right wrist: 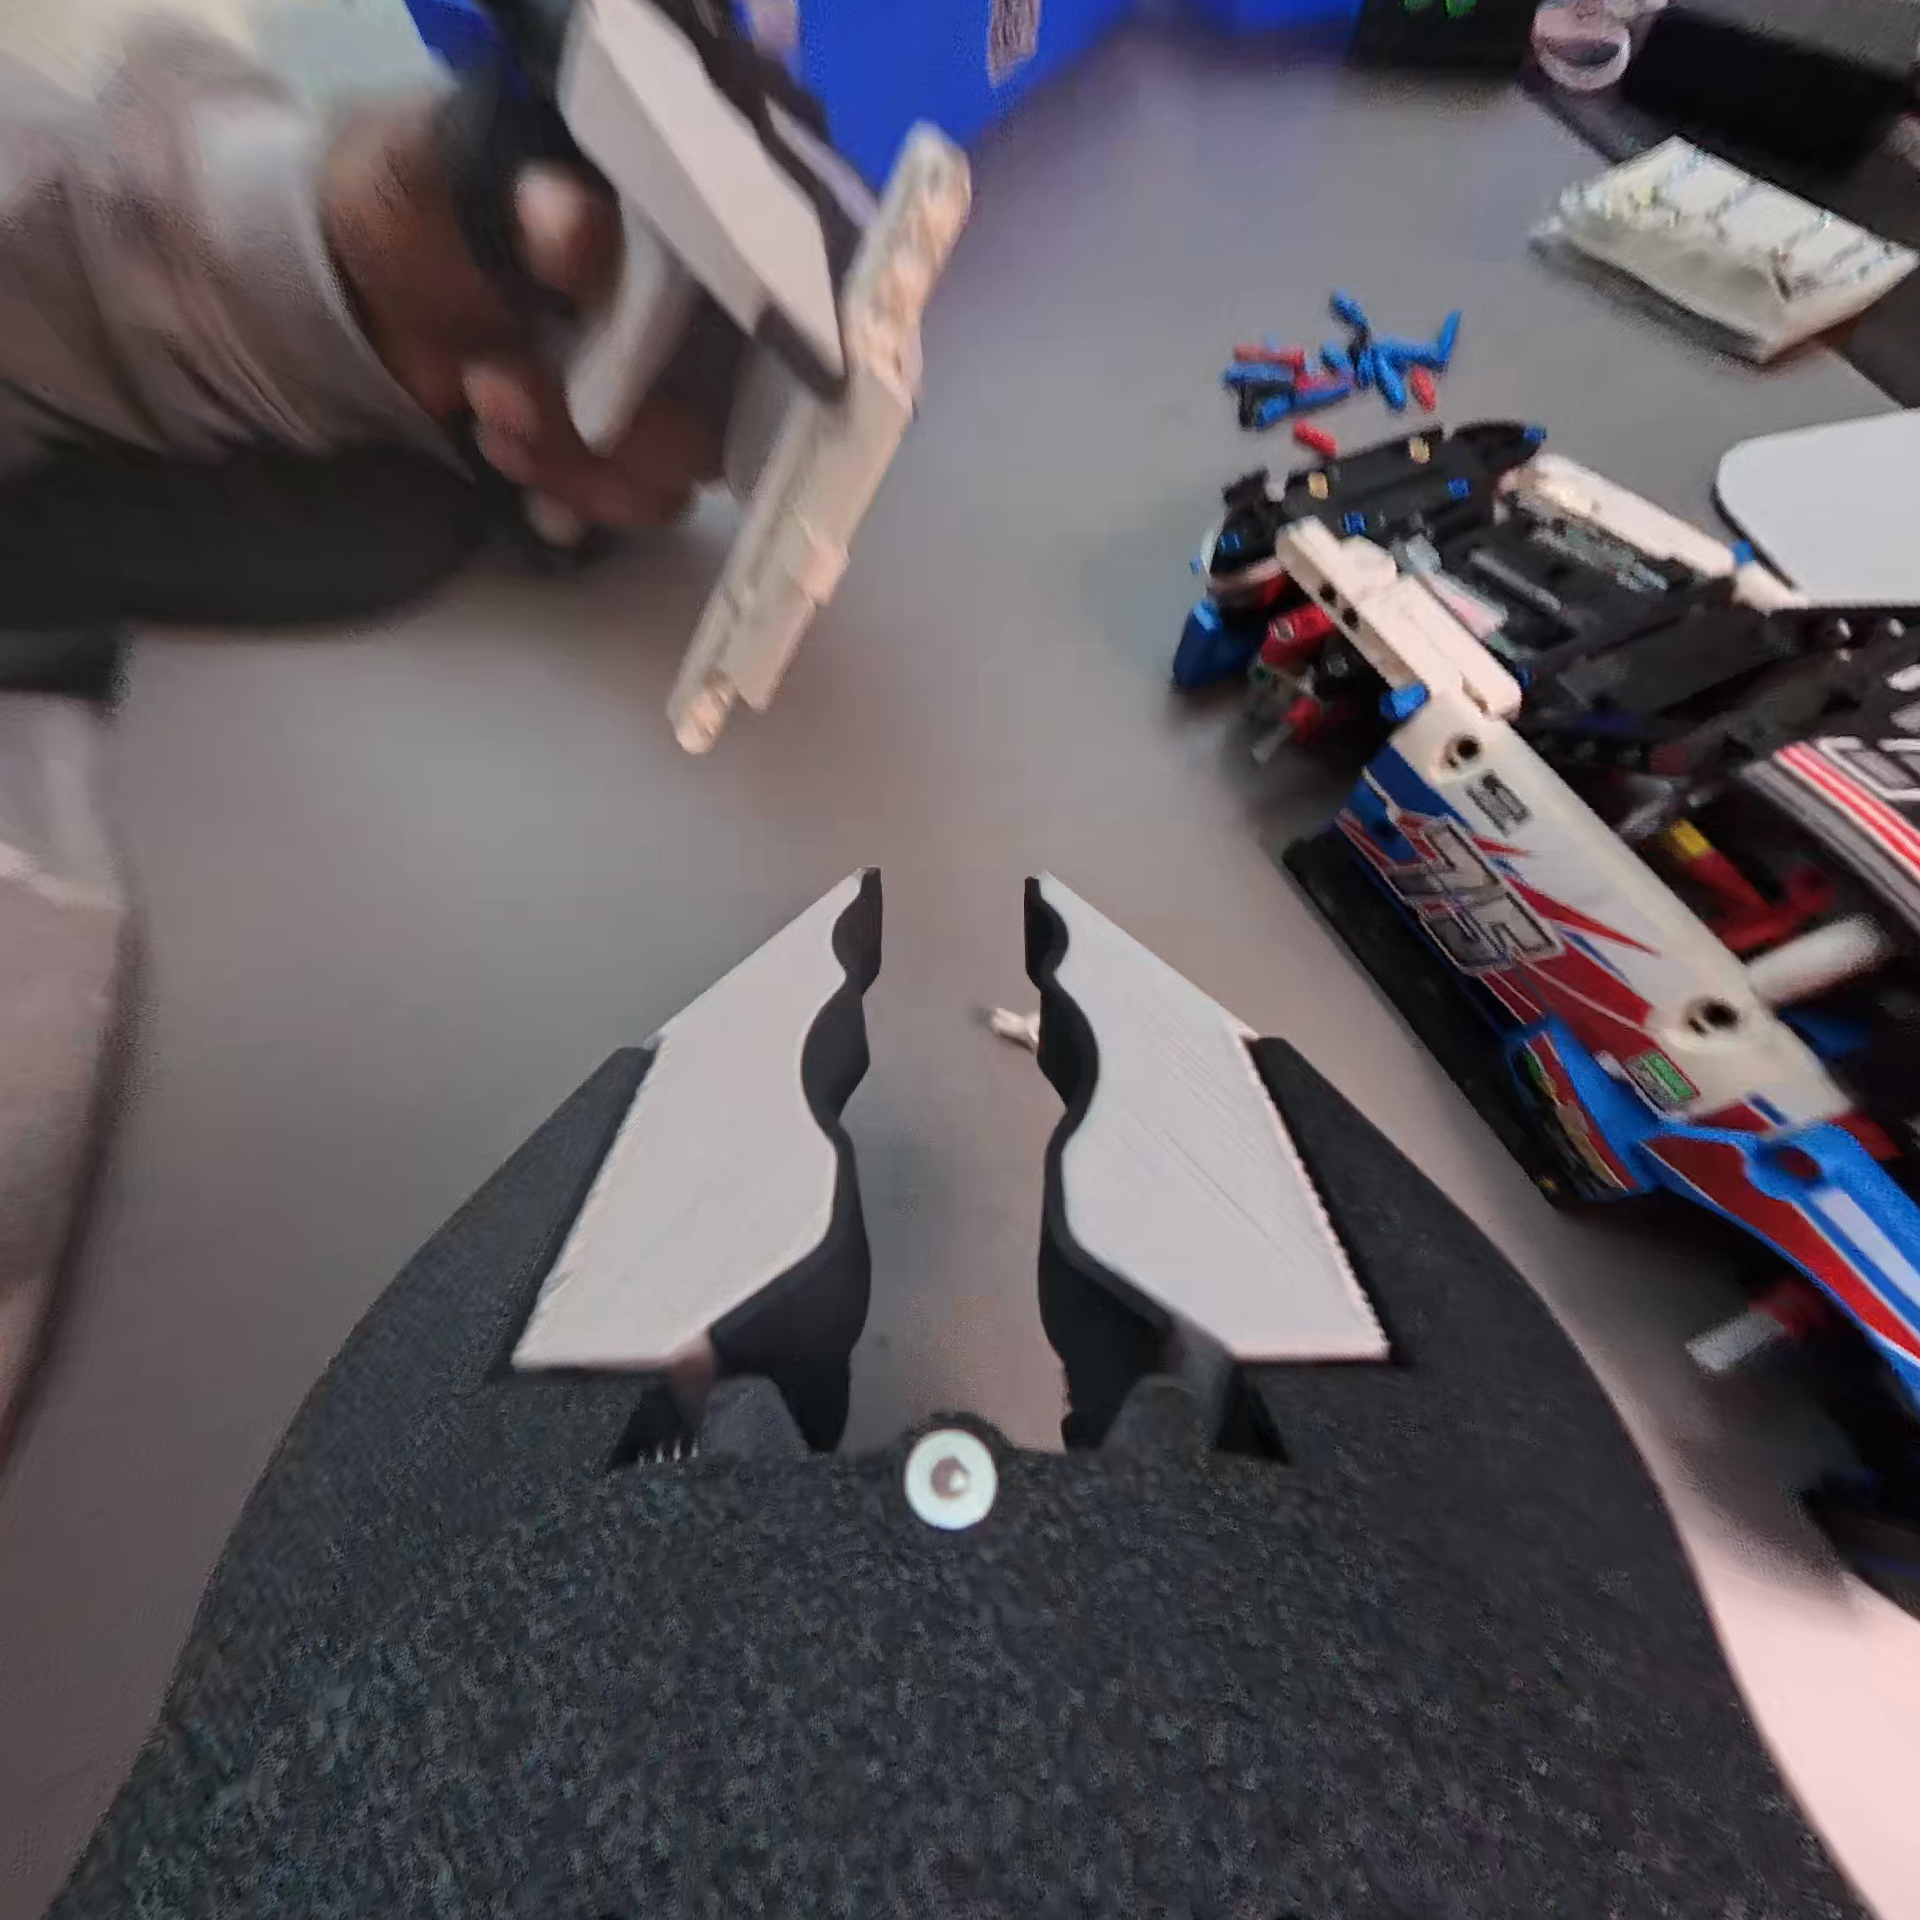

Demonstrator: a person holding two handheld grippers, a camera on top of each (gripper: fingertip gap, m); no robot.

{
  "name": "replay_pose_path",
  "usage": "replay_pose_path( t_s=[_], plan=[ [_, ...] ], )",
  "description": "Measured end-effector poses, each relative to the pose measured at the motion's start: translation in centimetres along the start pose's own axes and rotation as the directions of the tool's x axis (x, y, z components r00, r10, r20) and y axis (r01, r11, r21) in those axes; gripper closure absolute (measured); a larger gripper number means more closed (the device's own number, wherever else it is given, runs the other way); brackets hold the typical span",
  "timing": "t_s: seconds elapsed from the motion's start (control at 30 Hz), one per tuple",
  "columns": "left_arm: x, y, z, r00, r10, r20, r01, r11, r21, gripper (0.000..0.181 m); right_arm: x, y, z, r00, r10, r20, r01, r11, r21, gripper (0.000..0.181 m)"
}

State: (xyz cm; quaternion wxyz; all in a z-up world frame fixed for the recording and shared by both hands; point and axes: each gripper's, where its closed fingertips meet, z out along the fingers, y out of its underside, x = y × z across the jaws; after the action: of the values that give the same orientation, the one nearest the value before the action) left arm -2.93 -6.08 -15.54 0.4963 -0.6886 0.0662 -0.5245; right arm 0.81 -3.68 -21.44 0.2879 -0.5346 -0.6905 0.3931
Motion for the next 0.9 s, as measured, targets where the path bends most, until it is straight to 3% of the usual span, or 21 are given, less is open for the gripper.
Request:
replay_pose_path(
  t_s=[0.03, 0.1, 0.2, 0.3, 0.57, 0.8, 0.9],
  plan=[
    [0.4, 0.1, 0.1, 1.000, 0.010, -0.019, -0.010, 1.000, -0.007, 0.176, -1.0, -1.8, -0.6, 0.996, 0.049, 0.074, -0.056, 0.994, 0.097, 0.155],
    [1.5, 0.5, 0.6, 0.997, 0.042, -0.062, -0.044, 0.999, -0.027, 0.176, -2.6, -4.9, -1.7, 0.965, 0.131, 0.226, -0.185, 0.953, 0.240, 0.155],
    [2.7, 1.2, 1.4, 0.990, 0.097, -0.099, -0.104, 0.993, -0.060, 0.176, -4.2, -6.4, -1.9, 0.919, 0.174, 0.355, -0.285, 0.913, 0.291, 0.163],
    [3.4, 1.5, 1.6, 0.985, 0.118, -0.124, -0.126, 0.990, -0.063, 0.176, -4.6, -6.2, -1.5, 0.924, 0.155, 0.348, -0.266, 0.918, 0.295, 0.178],
    [4.1, 1.4, 1.4, 0.980, 0.142, -0.143, -0.158, 0.981, -0.112, 0.177, -4.9, -7.0, -2.5, 0.888, 0.164, 0.431, -0.322, 0.889, 0.326, 0.181],
    [4.0, 1.5, 1.1, 0.984, 0.055, -0.171, -0.077, 0.989, -0.124, 0.175, -4.9, -7.3, -2.5, 0.839, 0.221, 0.497, -0.413, 0.853, 0.320, 0.181],
    [4.0, 2.3, 1.4, 0.985, 0.034, -0.171, -0.058, 0.988, -0.141, 0.161, -3.8, -8.2, -3.4, 0.805, 0.271, 0.528, -0.500, 0.788, 0.358, 0.181]
  ],
)
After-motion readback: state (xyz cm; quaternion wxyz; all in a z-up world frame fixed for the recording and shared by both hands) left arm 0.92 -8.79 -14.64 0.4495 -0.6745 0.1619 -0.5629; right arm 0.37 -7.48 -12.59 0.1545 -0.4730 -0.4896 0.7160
